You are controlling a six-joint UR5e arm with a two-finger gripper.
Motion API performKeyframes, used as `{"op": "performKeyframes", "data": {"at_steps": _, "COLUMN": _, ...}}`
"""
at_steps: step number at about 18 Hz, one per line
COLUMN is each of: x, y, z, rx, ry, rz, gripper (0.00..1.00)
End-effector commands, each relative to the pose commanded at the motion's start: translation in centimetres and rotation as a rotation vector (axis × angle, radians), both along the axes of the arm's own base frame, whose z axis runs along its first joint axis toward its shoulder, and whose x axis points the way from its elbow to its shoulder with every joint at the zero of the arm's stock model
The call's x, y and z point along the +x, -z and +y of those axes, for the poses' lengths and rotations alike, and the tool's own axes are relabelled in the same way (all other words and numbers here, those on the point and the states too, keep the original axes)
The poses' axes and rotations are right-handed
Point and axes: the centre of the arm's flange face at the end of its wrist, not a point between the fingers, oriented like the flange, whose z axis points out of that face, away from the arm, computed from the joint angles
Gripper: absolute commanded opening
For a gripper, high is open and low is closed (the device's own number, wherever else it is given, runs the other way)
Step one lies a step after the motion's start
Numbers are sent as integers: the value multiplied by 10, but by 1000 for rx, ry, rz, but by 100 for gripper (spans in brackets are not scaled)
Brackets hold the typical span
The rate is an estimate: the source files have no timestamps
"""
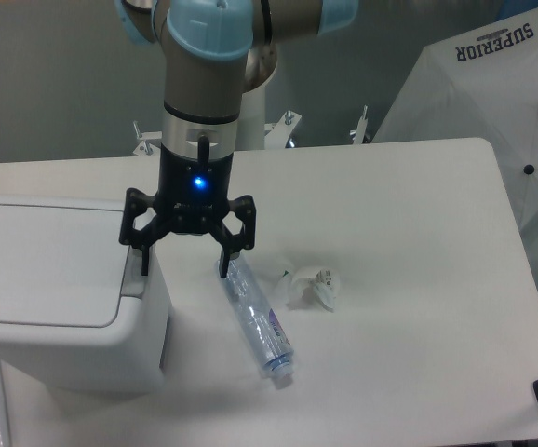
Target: Open the trash can
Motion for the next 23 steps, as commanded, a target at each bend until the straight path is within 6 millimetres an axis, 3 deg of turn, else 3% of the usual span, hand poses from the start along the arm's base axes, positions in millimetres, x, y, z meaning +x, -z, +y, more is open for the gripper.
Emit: {"op": "performKeyframes", "data": {"at_steps": 23, "x": 0, "y": 8, "z": 5, "rx": -8, "ry": 8, "rz": -3, "gripper": 100}}
